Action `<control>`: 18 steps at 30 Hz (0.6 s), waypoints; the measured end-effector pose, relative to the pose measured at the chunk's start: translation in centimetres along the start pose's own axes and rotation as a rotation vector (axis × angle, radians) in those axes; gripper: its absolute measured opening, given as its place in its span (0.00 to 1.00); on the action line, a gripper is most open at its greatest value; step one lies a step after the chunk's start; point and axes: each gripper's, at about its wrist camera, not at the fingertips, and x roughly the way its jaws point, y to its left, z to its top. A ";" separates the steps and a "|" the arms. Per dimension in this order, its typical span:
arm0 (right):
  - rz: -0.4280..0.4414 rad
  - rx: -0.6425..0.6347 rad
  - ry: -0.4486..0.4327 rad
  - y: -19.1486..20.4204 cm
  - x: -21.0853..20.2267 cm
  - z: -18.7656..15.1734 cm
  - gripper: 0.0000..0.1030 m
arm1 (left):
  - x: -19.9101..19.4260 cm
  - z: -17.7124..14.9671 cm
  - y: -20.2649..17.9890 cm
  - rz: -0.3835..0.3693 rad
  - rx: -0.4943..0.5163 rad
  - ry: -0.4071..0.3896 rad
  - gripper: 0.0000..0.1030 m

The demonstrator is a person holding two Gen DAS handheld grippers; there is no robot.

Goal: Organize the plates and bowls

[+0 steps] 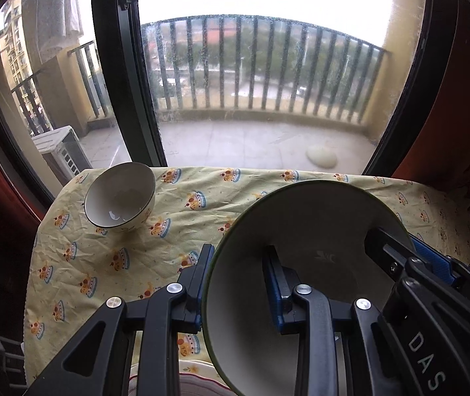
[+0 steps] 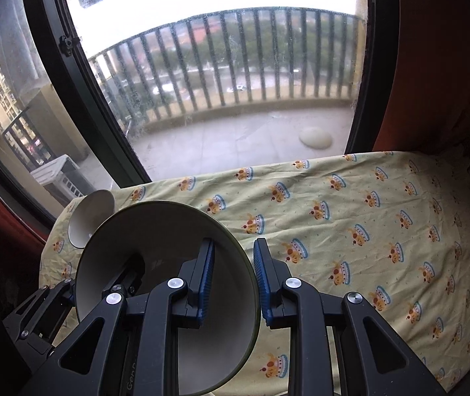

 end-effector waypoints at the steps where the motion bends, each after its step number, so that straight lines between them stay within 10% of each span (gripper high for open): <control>1: 0.002 -0.002 -0.001 -0.3 -0.4 -0.3 0.27 | -0.4 -0.3 -0.2 0.001 -0.002 -0.001 0.28; 18: 0.014 -0.046 0.011 -5.4 -6.0 -6.5 0.27 | -4.6 -7.2 -4.7 0.015 -0.022 0.016 0.28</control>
